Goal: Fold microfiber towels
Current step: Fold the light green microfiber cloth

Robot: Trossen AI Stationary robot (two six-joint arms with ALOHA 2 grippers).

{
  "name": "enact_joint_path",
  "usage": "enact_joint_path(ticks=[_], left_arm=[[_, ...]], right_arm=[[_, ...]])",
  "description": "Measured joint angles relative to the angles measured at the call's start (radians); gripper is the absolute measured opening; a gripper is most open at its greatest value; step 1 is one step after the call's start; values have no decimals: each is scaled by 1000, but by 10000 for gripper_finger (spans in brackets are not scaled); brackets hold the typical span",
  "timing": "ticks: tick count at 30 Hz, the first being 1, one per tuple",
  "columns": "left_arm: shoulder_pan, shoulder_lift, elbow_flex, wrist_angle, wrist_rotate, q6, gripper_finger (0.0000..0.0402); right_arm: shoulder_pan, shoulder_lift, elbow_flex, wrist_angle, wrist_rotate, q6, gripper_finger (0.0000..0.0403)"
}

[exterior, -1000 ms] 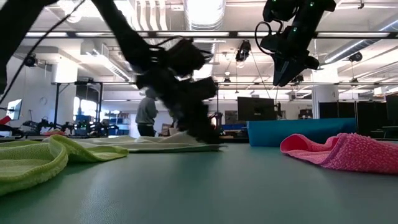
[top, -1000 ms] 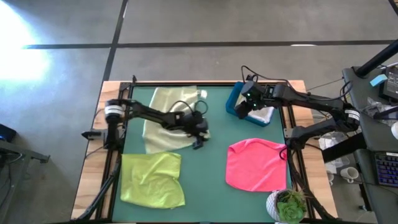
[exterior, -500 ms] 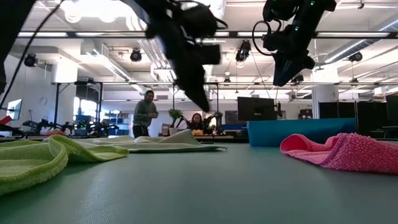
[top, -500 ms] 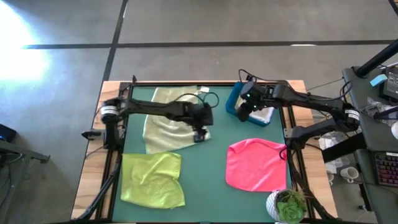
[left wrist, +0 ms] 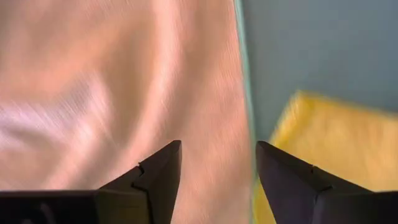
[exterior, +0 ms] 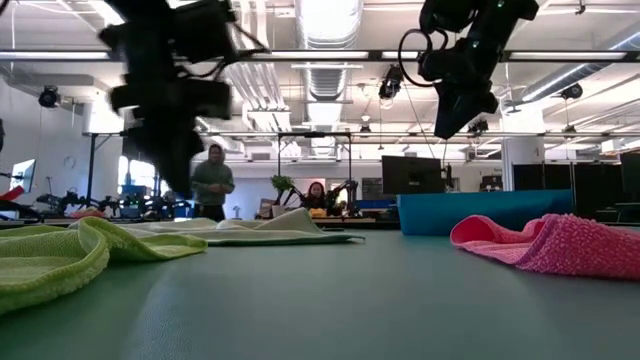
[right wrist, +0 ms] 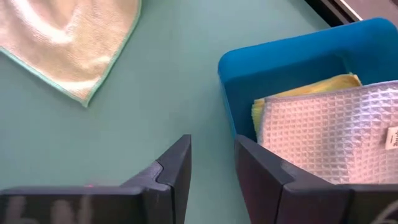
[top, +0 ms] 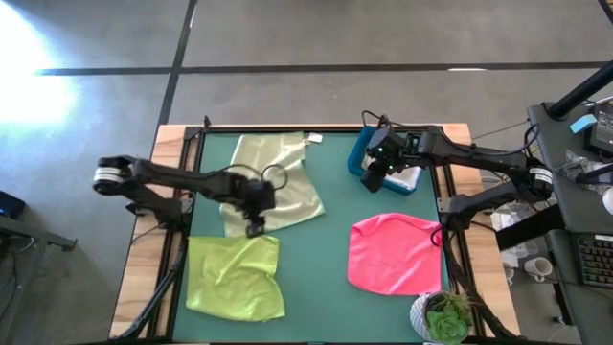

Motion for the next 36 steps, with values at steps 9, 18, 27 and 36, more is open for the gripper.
enact_joint_path(ticks=[9, 18, 27, 36], left_arm=[[-53, -73, -201, 5, -12, -69, 191], [11, 80, -207, 73, -166, -59, 191], [52, 130, -124, 62, -305, -61, 191], [42, -13, -115, -57, -265, -69, 191]], right_arm=[[0, 9, 0, 11, 1, 2, 111], [11, 60, 0, 123, -92, -86, 111], [31, 148, -1, 166, -106, -142, 111], [62, 238, -1, 228, -176, -204, 111]])
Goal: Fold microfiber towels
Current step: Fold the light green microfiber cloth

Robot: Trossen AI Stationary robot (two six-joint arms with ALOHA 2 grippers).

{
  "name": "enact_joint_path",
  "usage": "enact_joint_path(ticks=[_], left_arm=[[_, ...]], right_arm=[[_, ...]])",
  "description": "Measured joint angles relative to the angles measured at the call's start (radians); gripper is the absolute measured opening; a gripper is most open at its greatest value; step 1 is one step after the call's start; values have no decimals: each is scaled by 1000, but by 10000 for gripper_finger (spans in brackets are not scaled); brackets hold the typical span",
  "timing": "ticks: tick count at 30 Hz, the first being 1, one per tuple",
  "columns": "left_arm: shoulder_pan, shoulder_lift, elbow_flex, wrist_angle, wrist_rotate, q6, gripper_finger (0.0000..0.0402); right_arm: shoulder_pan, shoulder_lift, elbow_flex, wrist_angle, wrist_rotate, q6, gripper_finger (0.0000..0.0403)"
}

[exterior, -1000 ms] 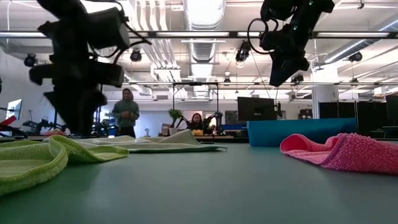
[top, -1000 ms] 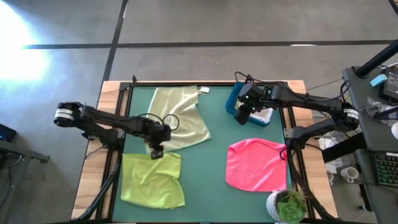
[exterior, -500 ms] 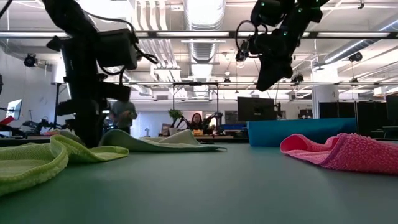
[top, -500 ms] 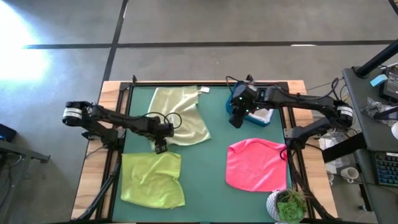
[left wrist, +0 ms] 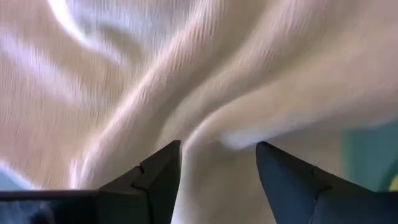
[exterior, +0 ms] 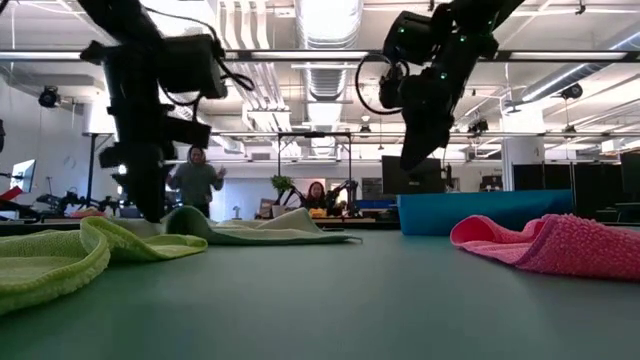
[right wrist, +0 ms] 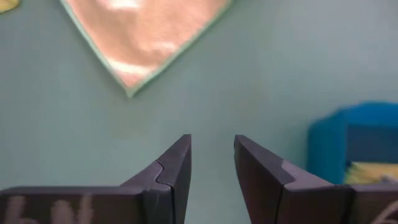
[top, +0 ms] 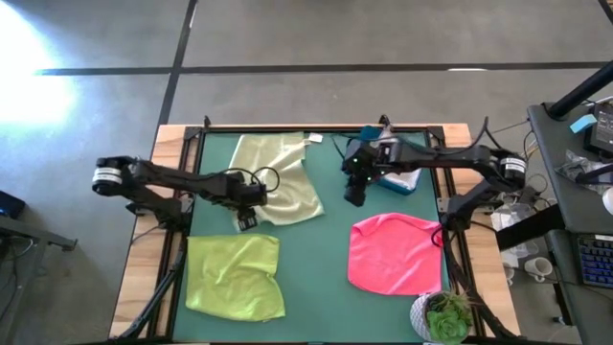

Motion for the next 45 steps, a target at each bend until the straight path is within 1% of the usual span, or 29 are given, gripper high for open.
enact_joint_path(ticks=[5, 8, 10, 11, 14, 16, 20, 22, 24, 25, 30, 33, 39, 42, 45], left_arm=[[-24, -82, -2, -71, 6, -1, 191], [-53, -127, -4, -90, 56, -2, 191], [-84, -152, -15, -90, 114, -18, 191], [-103, -162, -20, -83, 136, -30, 191], [-165, -172, -36, -82, 147, -54, 191], [-202, -164, -50, -64, 144, -63, 191], [-236, -125, -92, 36, 132, -129, 191], [-236, -96, -99, 45, 103, -144, 191], [-236, -66, -99, 48, 52, -184, 191], [-235, -52, -99, 45, 49, -197, 191], [-245, 10, -99, 76, 110, -210, 191], [-249, 35, -96, 103, 108, -206, 191], [-249, 77, -96, 104, 90, -209, 189], [-249, 89, -96, 106, 92, -209, 166], [-249, 90, -96, 113, 89, -209, 113]], right_arm=[[15, 38, 0, 95, -21, -43, 111], [16, 70, 0, 153, -102, -83, 111], [19, 95, 0, 191, -144, -100, 111], [21, 108, 0, 204, -147, -107, 111], [30, 140, 0, 248, -148, -126, 111], [37, 156, 0, 270, -148, -129, 111], [50, 182, 0, 301, -149, -131, 111], [51, 190, 0, 303, -152, -137, 111], [50, 199, 0, 307, -157, -136, 111], [49, 202, 0, 309, -157, -136, 111], [51, 205, 0, 321, -157, -136, 111], [51, 205, 0, 327, -157, -135, 111], [52, 205, 0, 328, -158, -128, 111], [55, 205, 0, 334, -167, -157, 111], [63, 211, 0, 359, -224, -224, 111]])
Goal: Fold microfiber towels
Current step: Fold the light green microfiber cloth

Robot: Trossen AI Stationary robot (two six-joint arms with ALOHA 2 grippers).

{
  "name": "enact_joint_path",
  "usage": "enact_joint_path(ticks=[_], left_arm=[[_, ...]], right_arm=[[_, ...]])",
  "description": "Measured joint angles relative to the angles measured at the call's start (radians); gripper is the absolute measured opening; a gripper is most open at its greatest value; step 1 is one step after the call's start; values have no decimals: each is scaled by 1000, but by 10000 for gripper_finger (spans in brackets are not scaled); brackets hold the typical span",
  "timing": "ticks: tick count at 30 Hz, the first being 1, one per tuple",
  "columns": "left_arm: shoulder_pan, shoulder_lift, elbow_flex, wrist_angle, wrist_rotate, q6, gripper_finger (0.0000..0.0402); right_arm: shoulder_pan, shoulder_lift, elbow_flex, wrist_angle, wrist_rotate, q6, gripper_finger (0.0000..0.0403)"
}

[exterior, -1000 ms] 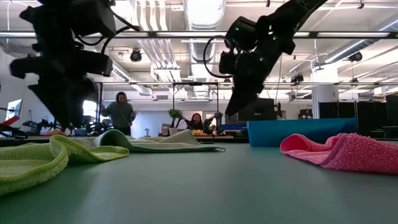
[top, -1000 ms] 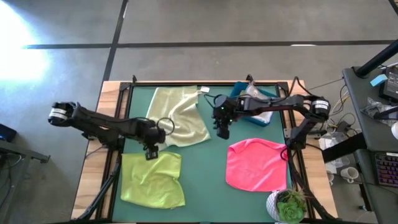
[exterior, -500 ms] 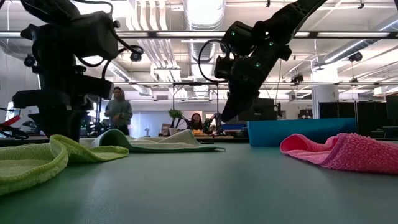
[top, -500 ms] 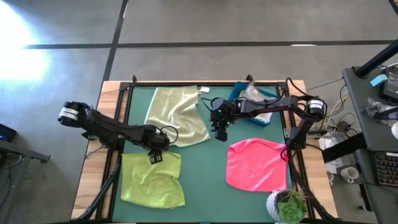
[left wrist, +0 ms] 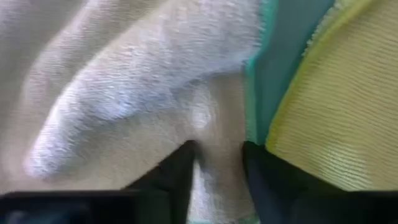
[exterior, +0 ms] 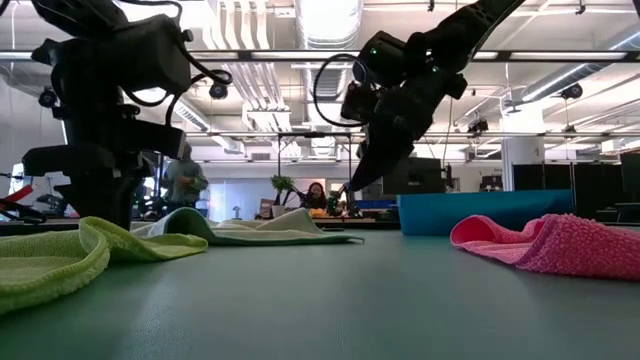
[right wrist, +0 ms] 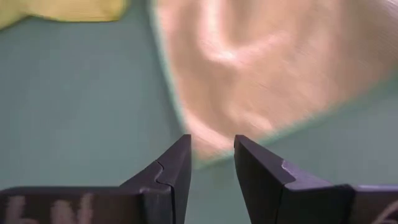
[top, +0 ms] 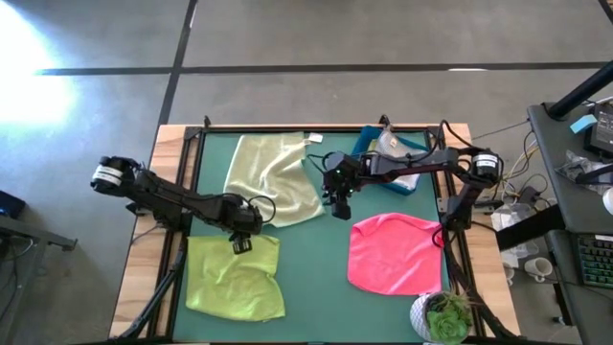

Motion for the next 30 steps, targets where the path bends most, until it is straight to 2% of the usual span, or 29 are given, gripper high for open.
enact_joint_path(ticks=[4, 5, 11, 20, 22, 26, 30], left_arm=[[1, -6, 1, -5, -26, 0, 24], [2, -6, 3, -8, -27, 0, 13], [2, -37, 24, -30, -22, 0, 4], [2, -84, 37, -32, -1, 0, 1], [1, -87, 37, -29, -3, 0, 1], [1, -88, 35, -33, -4, 0, 0], [1, -88, 35, -36, -4, 0, 0]], right_arm=[[15, 33, 0, 49, -53, -39, 111], [19, 43, 0, 62, -54, -45, 111], [26, 108, 0, 126, -56, -59, 111], [34, 184, 0, 126, -47, -51, 111], [34, 192, 0, 124, -26, -54, 111], [38, 213, 4, 128, 93, -67, 111], [40, 231, 5, 131, 112, -64, 110]])
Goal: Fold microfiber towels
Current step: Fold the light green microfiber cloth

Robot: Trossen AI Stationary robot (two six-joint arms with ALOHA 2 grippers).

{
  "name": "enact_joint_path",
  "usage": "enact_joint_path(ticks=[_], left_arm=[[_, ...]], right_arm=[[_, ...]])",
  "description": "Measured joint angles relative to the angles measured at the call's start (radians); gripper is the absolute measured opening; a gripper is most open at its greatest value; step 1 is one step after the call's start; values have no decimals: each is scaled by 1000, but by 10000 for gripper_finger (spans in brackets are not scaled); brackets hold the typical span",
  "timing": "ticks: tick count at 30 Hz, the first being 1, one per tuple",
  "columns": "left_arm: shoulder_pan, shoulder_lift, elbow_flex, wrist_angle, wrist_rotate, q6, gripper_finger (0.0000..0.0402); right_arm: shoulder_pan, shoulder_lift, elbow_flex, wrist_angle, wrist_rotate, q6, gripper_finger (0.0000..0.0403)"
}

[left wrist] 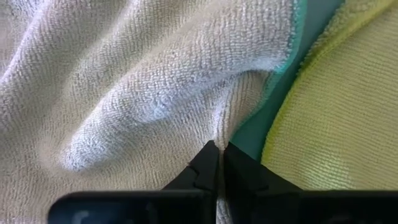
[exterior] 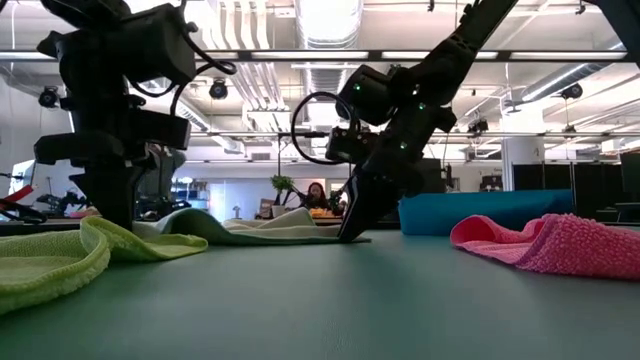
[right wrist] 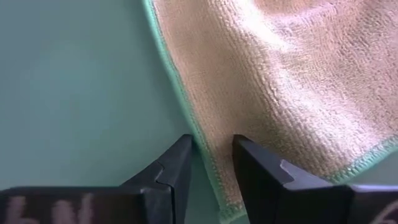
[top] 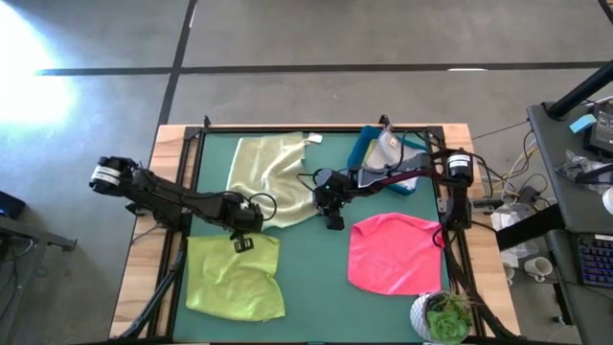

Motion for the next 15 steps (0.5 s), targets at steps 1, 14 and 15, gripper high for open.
enact_joint_path(ticks=[1, 14, 15], left_arm=[[0, 0, 0, 0, 0, 0, 0], [0, -1, 48, -3, 170, -1, 0], [0, -1, 61, -2, 193, 0, 0]], right_arm=[[3, 2, 0, 0, 5, 4, 108], [25, -50, -2, -58, 11, 133, 9], [32, -71, -6, -97, 8, 161, 9]])
